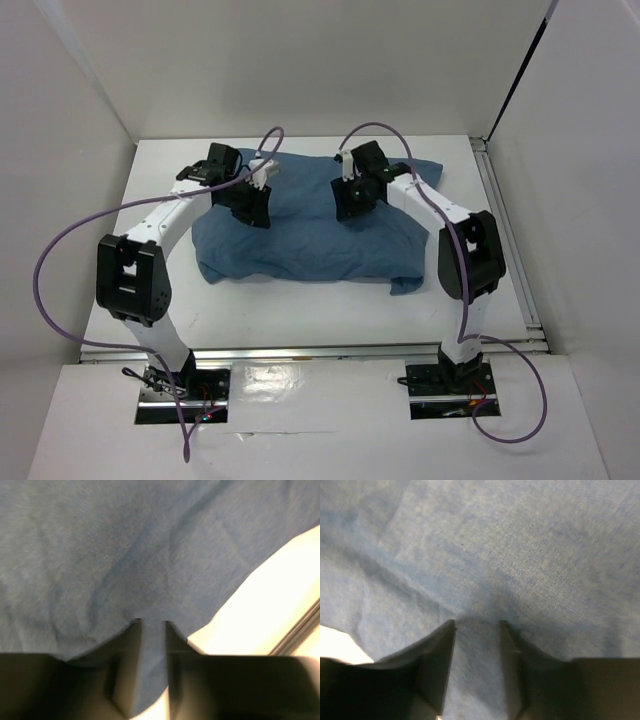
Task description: Put the pillow into the pillowcase
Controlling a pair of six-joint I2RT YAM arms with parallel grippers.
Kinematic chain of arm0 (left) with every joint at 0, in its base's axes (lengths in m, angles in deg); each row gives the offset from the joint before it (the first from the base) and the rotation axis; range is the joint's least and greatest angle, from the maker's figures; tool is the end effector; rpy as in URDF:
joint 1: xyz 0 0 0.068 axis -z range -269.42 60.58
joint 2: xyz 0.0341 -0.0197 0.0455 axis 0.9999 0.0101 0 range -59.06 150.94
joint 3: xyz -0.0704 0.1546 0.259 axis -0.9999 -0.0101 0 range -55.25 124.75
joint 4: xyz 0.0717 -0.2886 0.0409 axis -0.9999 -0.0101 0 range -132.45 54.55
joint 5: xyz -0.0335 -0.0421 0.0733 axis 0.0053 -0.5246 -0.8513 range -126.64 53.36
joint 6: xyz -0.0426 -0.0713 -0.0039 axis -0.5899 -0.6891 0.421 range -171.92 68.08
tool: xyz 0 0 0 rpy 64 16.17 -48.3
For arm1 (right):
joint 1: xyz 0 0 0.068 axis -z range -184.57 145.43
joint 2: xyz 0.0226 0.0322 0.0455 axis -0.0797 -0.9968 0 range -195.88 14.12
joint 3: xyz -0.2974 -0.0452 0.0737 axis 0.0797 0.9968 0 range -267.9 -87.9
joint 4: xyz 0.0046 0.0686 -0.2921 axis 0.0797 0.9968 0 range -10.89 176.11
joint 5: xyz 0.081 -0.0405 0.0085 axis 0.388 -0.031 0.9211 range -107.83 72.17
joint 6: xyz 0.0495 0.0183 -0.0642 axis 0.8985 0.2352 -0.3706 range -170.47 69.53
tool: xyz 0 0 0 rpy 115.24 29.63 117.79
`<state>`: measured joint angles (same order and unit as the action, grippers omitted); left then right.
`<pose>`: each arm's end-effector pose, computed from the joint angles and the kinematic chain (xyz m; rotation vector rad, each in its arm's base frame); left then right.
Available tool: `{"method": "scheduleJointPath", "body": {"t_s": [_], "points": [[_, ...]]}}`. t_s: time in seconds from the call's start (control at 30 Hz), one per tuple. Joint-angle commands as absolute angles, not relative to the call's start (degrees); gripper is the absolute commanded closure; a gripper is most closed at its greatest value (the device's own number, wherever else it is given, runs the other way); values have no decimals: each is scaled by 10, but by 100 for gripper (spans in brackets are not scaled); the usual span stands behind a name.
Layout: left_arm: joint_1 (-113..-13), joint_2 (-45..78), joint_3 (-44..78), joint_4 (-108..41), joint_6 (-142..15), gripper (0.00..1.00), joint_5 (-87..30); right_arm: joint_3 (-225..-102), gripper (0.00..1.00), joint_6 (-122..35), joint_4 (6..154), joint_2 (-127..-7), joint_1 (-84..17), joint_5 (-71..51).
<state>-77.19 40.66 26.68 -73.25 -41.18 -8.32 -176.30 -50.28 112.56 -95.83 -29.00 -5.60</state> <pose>0.4223 -0.1268 0.2672 0.6835 2.3904 -0.6352 0.4436 0.2183 0.2294 -0.6208 2.4799 0.4389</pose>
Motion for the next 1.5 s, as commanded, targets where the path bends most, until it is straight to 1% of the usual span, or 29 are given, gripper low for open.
{"method": "scheduleJointPath", "body": {"t_s": [0.0,0.07,0.1,0.17,0.2,0.27,0.33,0.47,0.5,0.57,0.6,0.63,0.7,0.77,0.83,0.9,1.03,1.33,1.43,1.47], "points": [[-775,357,317,-744,-434,58,-87,-1838,40,-514,1146,-909,-277,-59],[-780,344,368,-744,-439,45,-128,-1902,31,-540,1159,-903,-259,-59],[-780,344,386,-744,-451,37,-138,-1924,25,-550,1159,-898,-254,-80],[-797,324,420,-723,-469,27,-167,-1967,22,-565,1172,-898,-239,-104],[-797,319,428,-717,-483,17,-175,-1972,20,-565,1173,-892,-234,-111],[-802,308,443,-711,-495,10,-201,-1956,20,-581,1157,-869,-210,-119],[-802,302,443,-711,-507,7,-206,-1919,20,-581,1133,-845,-193,-126],[-802,270,391,-695,-522,7,-248,-1800,19,-576,1077,-784,-147,-133],[-802,265,357,-695,-522,7,-274,-1747,19,-576,1066,-760,-140,-133],[-802,238,318,-670,-527,7,-311,-1696,19,-571,1045,-737,-118,-144],[-802,227,268,-655,-527,7,-330,-1656,19,-571,1039,-719,-107,-144],[-802,213,240,-636,-522,6,-377,-1641,19,-561,1029,-712,-99,-144],[-808,173,168,-588,-522,0,-423,-1623,19,-549,1029,-699,-71,-133],[-815,157,129,-564,-515,0,-462,-1602,19,-537,1029,-694,-58,-126],[-821,156,103,-564,-515,0,-467,-1584,19,-531,1023,-688,-39,-119],[-830,156,91,-564,-520,0,-474,-1573,19,-523,1016,-682,-20,-109],[-863,163,85,-571,-537,0,-467,-1562,19,-523,1016,-682,-14,-102],[-875,194,79,-582,-566,0,-474,-1536,19,-534,1003,-677,-9,-107],[-875,194,79,-582,-566,0,-460,-1529,19,-534,1003,-677,-9,-107],[-875,194,79,-582,-566,0,-460,-1529,18,-534,1003,-677,-9,-107]]}}
